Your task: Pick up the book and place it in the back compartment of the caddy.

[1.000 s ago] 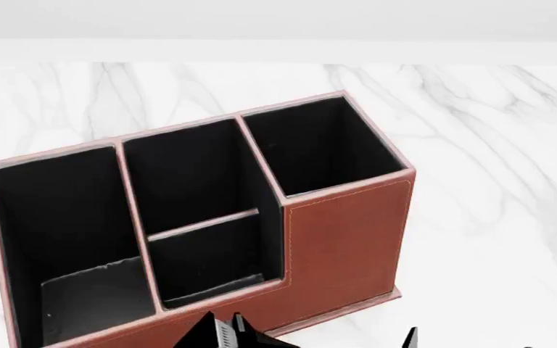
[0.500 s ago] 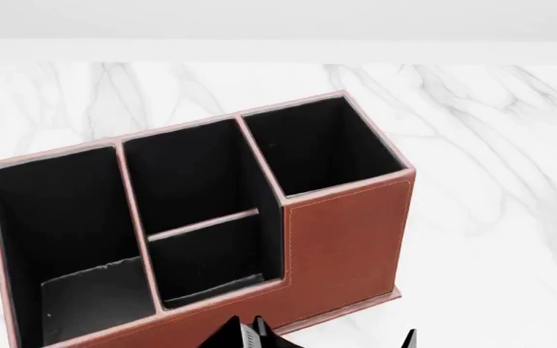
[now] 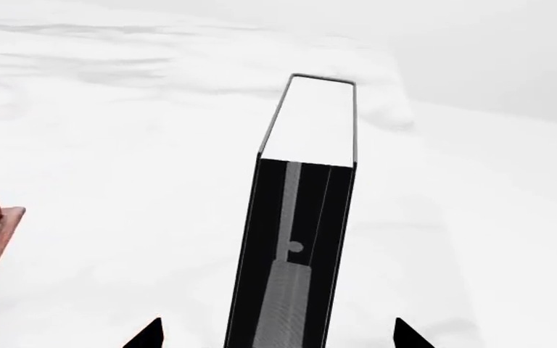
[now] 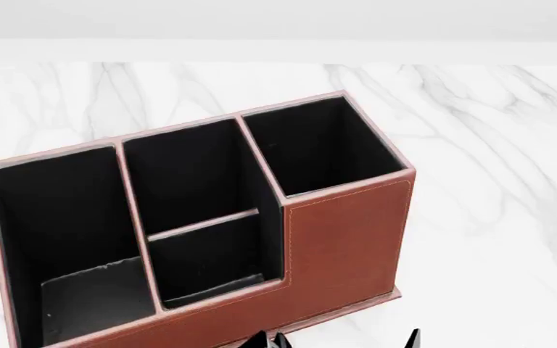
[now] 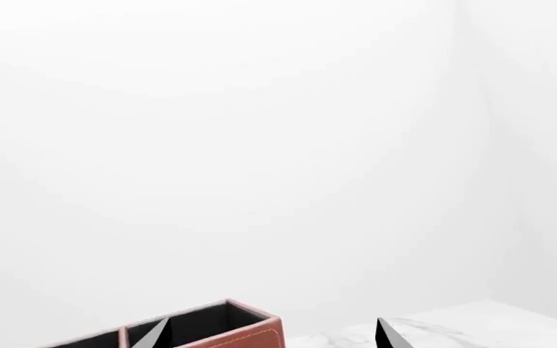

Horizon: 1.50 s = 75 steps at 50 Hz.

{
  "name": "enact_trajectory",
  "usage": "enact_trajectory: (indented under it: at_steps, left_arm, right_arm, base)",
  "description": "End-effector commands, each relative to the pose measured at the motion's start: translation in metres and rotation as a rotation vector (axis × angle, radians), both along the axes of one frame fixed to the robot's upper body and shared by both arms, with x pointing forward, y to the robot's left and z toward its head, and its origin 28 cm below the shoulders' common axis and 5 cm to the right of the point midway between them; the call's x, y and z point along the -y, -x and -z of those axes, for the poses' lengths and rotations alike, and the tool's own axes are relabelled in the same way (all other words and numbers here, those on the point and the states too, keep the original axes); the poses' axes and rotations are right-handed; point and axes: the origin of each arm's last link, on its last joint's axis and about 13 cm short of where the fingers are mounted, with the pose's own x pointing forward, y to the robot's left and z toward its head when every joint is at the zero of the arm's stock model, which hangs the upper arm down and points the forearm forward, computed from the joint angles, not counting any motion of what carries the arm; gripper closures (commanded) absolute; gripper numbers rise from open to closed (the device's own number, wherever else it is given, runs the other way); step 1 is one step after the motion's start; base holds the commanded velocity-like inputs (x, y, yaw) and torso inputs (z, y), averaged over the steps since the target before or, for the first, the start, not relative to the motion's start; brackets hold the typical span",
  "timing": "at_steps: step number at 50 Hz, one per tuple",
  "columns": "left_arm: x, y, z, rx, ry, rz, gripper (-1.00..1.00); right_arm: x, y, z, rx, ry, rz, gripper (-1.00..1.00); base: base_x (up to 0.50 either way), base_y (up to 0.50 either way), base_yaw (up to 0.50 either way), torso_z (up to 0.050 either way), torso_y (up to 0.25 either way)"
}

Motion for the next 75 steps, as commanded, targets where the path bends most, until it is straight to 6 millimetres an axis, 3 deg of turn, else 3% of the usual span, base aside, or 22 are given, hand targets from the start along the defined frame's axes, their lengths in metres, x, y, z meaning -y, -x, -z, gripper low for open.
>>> enact_trajectory:
  at_steps: [1,2,3,29,45,75]
  left_arm:
    - [0.001,0.001,0.004,-0.017,-0.027,0.014,-1.0]
    - [0.0,0.002,0.006,-0.019,-0.033,0.019,-1.0]
    - [-0.001,0.002,0.006,-0.023,-0.034,0.017,1.0]
    - [-0.038,-0.012,-0.005,0.028,-0.031,-0.119,1.0]
    - [-0.064,-0.009,-0.038,0.069,0.045,-0.179,1.0]
    - [-0.108,0.009,-0.115,0.102,0.175,-0.242,1.0]
  right_arm:
    - [0.0,0.0,0.0,-0.001,-0.004,-0.002,-1.0]
    - [0.0,0.0,0.0,-0.002,-0.004,-0.003,-1.0]
    - [0.0,0.0,0.0,-0.001,-0.004,-0.002,-1.0]
    - [0.0,0.0,0.0,0.001,-0.002,0.006,-1.0]
    - [-0.001,0.0,0.0,0.001,-0.002,0.009,-1.0]
    - [-0.002,-0.002,0.003,-0.01,0.007,0.005,-1.0]
  base:
    - [0.0,0.0,0.0,0.0,0.0]
    - [0.0,0.0,0.0,0.0,0.0]
    - [0.0,0.0,0.0,0.0,0.0]
    - [0.0,0.0,0.0,0.0,0.0]
    - [0.0,0.0,0.0,0.0,0.001]
    - [0.0,0.0,0.0,0.0,0.001]
